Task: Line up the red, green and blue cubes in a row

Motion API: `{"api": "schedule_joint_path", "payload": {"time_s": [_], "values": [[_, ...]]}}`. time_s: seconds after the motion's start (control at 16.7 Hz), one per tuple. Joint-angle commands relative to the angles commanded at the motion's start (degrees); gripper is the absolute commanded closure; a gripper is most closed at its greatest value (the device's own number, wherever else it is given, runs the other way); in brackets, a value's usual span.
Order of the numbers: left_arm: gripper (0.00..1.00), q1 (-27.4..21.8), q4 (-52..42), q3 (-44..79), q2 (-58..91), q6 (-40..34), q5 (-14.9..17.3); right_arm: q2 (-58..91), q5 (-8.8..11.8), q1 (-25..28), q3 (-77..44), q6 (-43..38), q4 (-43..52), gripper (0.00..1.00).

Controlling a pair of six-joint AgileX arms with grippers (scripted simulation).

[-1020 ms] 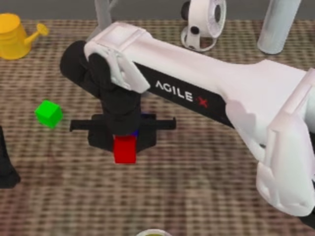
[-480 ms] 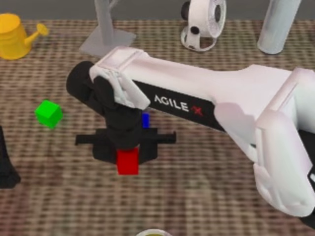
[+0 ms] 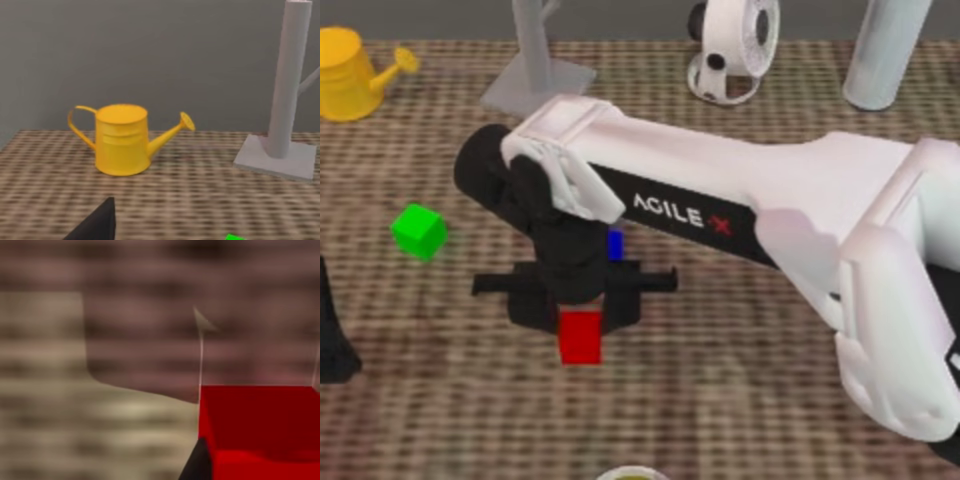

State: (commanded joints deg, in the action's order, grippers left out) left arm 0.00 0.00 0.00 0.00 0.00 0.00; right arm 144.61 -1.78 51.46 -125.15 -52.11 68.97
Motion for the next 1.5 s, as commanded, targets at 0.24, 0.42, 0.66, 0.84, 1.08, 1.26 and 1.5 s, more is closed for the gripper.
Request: {"api": "schedule_joint_path", "payload": {"time_s": [0.24, 0.42, 0.66, 0.84, 1.08, 1.26, 1.5], "values": [[0.00, 0.00, 0.00, 0.00, 0.00, 0.00, 0.00, 0.00, 0.00, 0.00, 0.00, 0.00, 0.00, 0.10], [0.00, 0.00, 0.00, 0.00, 0.00, 0.00, 0.00, 0.00, 0.00, 0.00, 0.00, 0.00, 0.00, 0.00], [0.00, 0.00, 0.00, 0.00, 0.00, 0.00, 0.00, 0.00, 0.00, 0.00, 0.00, 0.00, 0.00, 0.00], [0.00, 0.00, 0.00, 0.00, 0.00, 0.00, 0.00, 0.01, 0.00, -0.16, -0.01, 0.00, 0.01, 0.00], [0.00, 0.00, 0.00, 0.00, 0.00, 0.00, 0.00, 0.32, -0.04, 0.07, -4.40, -0.18, 4.29, 0.00], [0.00, 0.00, 0.00, 0.00, 0.00, 0.00, 0.00, 0.53, -0.01, 0.33, -12.03, -0.26, 11.64, 0.00], [0.00, 0.00, 0.00, 0.00, 0.00, 0.00, 0.00, 0.40, -0.01, 0.53, -16.64, -0.13, 16.25, 0.00]]}}
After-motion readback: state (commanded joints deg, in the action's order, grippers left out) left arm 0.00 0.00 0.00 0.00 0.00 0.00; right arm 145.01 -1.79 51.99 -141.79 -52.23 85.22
